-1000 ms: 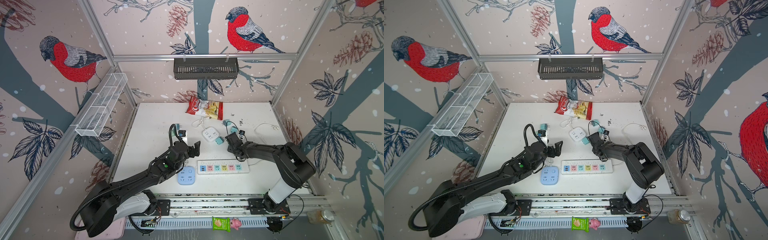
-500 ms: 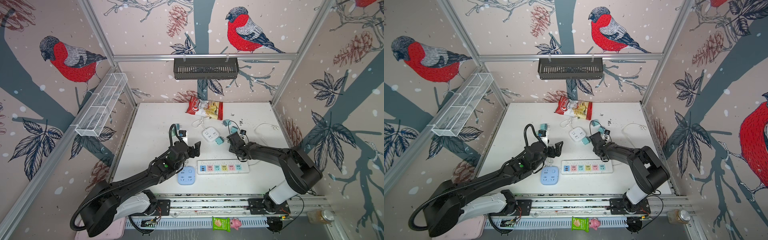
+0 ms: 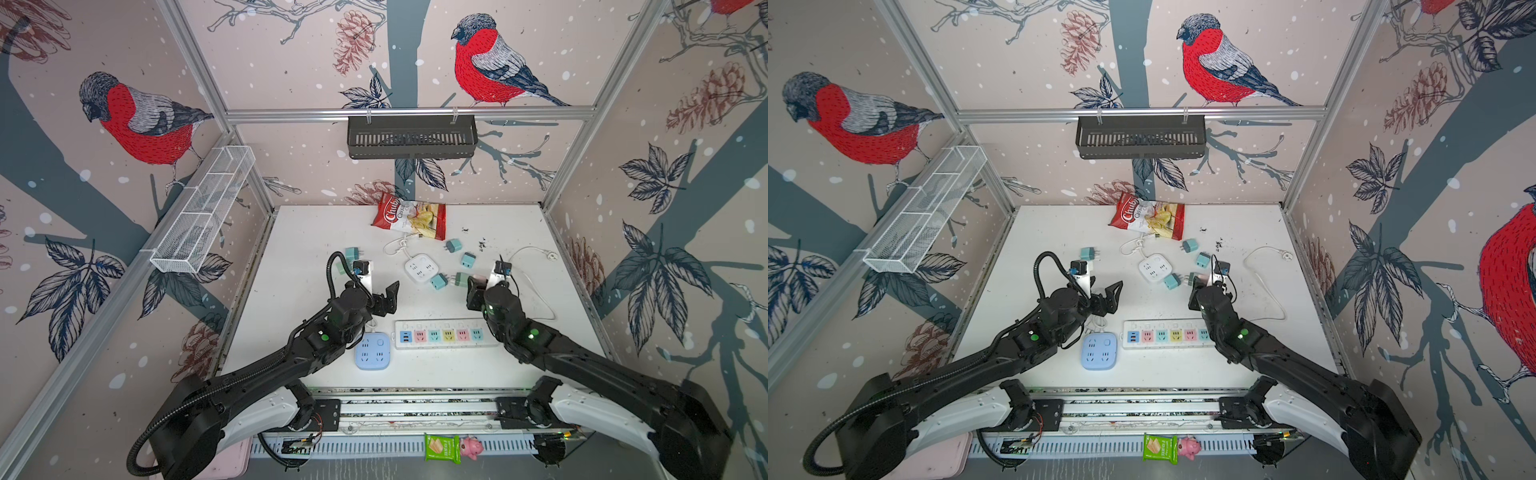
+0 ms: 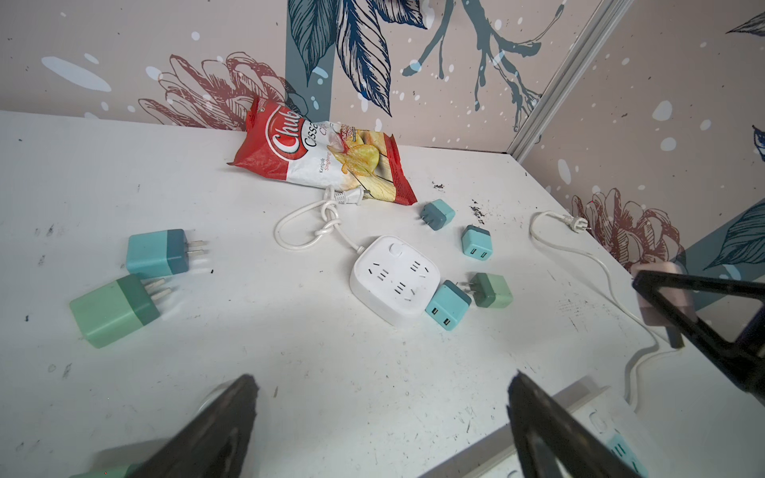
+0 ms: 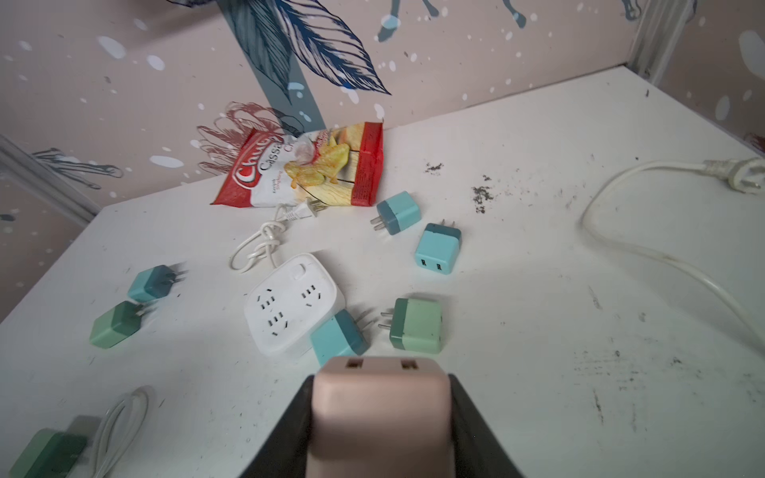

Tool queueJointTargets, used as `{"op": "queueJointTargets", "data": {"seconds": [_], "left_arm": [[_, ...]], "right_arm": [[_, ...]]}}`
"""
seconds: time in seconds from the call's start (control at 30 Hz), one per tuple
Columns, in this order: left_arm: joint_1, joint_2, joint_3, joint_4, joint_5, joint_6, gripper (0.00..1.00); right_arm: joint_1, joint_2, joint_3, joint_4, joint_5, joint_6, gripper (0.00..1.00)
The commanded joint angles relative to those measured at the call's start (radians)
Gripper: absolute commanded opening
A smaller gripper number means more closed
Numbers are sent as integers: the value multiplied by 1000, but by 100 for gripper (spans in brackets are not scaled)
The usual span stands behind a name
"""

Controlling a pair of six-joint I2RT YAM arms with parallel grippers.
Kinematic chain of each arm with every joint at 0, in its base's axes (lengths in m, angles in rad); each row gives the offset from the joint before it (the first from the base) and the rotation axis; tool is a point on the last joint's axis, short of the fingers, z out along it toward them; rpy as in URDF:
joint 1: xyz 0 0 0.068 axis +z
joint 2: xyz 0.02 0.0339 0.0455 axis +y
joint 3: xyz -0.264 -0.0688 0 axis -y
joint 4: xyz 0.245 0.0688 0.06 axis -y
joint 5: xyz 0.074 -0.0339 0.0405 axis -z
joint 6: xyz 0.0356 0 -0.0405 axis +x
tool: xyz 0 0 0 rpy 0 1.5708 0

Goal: Insert the plug

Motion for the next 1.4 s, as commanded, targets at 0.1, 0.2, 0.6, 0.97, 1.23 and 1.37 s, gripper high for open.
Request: {"op": "queueJointTargets", "data": {"seconds": [0.1,0.2,0.6,0.97,1.23,1.37], "left_arm": [[-4,7,56,-10,115,66,91],[-4,5,12,89,241,89,92],[-26,56,3,215,540,107,85],[-100,146,67,195,646,148,80],[-186,234,136,171,738,169,77],[-187,230,106,230,738,142,76]], "right_arm": [[42,-310,-216,310,-30,-276,21],[44,-417,-348,473,-110,-383,21],[46,-362,-451,605,-333,-632,5],[75,-361,-562,757,-454,-761,2],[130,-286,-562,806,-440,-810,2],[175,-180,-539,845,-397,-841,2]]}}
